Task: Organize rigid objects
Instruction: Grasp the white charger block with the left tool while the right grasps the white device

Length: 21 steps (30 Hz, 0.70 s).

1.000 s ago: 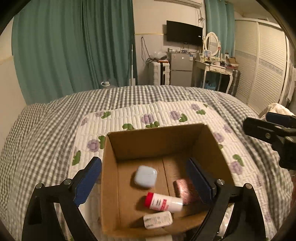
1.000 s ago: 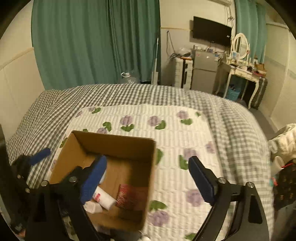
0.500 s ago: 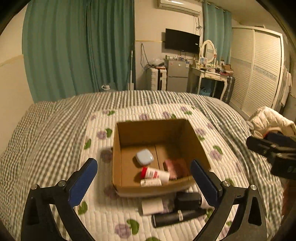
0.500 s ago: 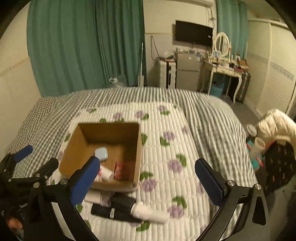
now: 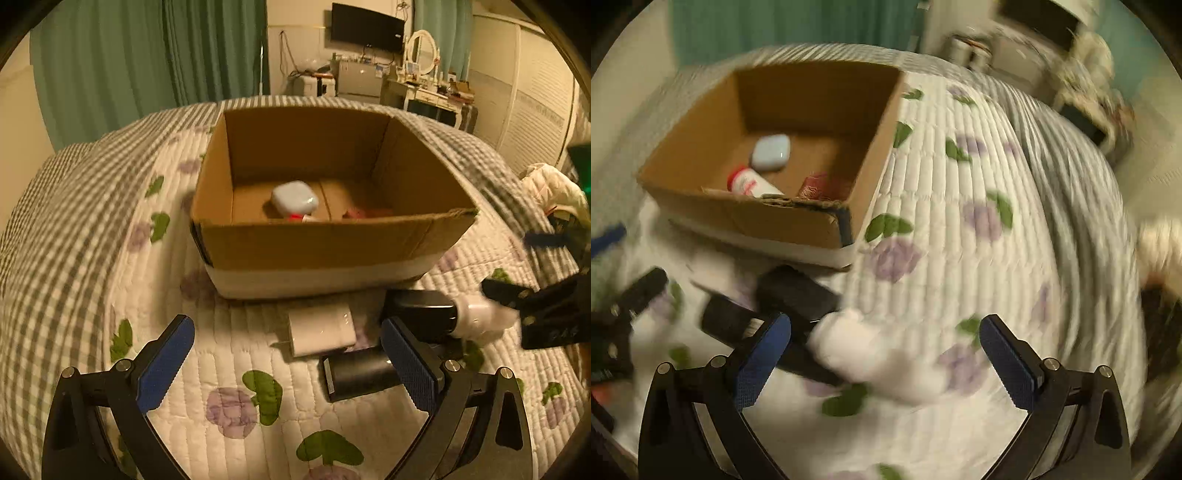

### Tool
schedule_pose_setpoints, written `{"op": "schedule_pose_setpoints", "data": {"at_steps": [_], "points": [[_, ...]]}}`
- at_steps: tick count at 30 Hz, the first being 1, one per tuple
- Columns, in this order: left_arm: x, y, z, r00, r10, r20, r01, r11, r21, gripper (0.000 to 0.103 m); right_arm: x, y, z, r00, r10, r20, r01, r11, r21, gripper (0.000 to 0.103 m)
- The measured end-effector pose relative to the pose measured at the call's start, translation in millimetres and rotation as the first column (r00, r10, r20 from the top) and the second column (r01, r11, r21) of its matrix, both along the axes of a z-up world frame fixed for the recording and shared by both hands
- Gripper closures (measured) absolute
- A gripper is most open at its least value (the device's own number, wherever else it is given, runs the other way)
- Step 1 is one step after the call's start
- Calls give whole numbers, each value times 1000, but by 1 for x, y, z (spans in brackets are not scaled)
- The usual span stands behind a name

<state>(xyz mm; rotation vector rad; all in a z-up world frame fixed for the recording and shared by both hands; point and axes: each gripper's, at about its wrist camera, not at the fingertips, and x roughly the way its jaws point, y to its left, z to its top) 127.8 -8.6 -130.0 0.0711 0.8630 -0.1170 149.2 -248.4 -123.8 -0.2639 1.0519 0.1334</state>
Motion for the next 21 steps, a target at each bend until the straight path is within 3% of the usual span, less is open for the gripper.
{"op": "schedule_pose_setpoints", "data": {"at_steps": [1,4,9,14,16,18,20,21], "points": [[0,-1,-4,1000,7,-9,-7,1000,-6,0,2,1,2,999,51,4,-51,997,-56,1],[0,-3,-14,999,19,-30,-19,1000,-20,0,0,4,1,981,190,-29,-192,976,-103,1],[-2,-12,-29,999,27,-44,-26,1000,12,0,-9,13,-23,943,317,-104,-329,937,-120,3],[3,-18,-41,997,35,-67,-33,999,23,0,-7,10,-60,917,350,-189,-374,921,-106,25],[5,-22,-44,997,35,-66,-34,999,19,0,-4,5,-62,917,353,-185,-369,928,-60,25],[8,-25,-46,997,28,-66,-27,999,20,0,0,2,-60,914,364,-180,-372,928,-14,31],[13,-29,-48,997,26,-66,-24,999,27,0,3,1,-59,906,380,-186,-382,924,29,47],[15,-30,-49,997,25,-67,-23,999,28,1,4,1,-61,904,385,-185,-383,923,48,48]]}}
